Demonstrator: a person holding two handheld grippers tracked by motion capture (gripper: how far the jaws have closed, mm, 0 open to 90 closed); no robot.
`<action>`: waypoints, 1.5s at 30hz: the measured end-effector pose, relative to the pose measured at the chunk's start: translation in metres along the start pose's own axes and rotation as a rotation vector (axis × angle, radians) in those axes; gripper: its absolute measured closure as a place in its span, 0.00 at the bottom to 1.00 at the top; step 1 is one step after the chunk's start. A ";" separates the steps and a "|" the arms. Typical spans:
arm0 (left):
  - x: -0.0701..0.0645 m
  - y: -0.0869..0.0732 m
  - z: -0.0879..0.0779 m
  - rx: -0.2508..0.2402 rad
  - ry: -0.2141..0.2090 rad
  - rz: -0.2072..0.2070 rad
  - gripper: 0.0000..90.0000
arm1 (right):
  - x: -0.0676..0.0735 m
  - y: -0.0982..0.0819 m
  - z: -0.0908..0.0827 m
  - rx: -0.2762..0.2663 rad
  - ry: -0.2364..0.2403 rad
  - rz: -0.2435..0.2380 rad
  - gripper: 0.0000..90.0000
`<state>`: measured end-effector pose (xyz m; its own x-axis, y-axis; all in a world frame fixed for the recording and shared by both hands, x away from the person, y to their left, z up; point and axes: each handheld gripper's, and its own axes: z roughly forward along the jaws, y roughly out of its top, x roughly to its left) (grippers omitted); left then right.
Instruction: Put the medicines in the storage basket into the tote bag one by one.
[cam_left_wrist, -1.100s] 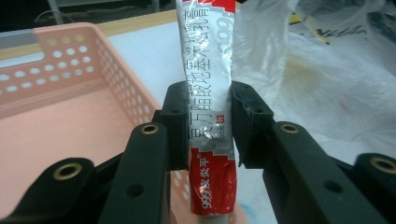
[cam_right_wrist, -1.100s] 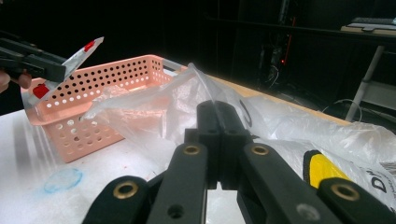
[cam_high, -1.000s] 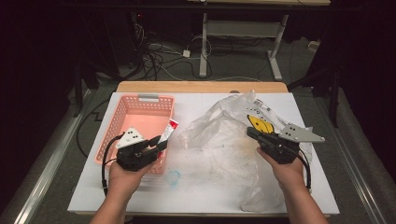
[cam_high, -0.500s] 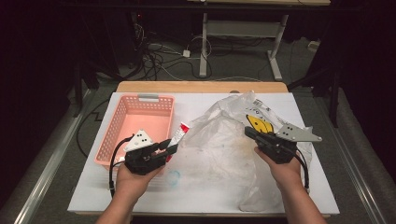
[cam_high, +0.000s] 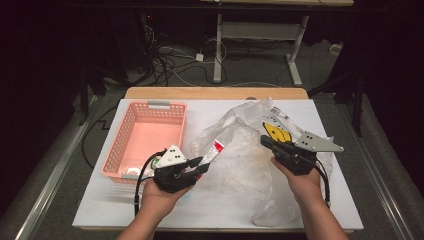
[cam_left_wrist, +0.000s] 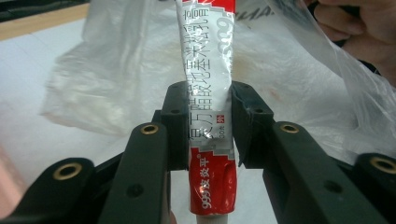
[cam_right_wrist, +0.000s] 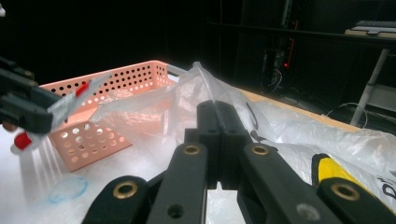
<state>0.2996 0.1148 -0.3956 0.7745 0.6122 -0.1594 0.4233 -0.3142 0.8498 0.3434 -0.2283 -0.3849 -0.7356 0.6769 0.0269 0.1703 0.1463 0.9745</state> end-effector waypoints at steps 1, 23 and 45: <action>-0.001 0.000 0.003 0.010 -0.006 -0.001 0.75 | 0.000 0.000 0.000 -0.001 0.002 0.001 1.00; -0.011 0.007 0.050 0.092 -0.024 0.025 0.75 | 0.006 0.005 0.003 -0.019 0.023 -0.010 1.00; -0.020 0.017 0.129 0.135 0.032 0.036 0.75 | 0.004 0.004 0.003 -0.025 0.024 0.001 1.00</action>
<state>0.3522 0.0037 -0.4433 0.7758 0.6210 -0.1115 0.4561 -0.4298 0.7793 0.3431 -0.2233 -0.3813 -0.7509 0.6596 0.0332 0.1550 0.1271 0.9797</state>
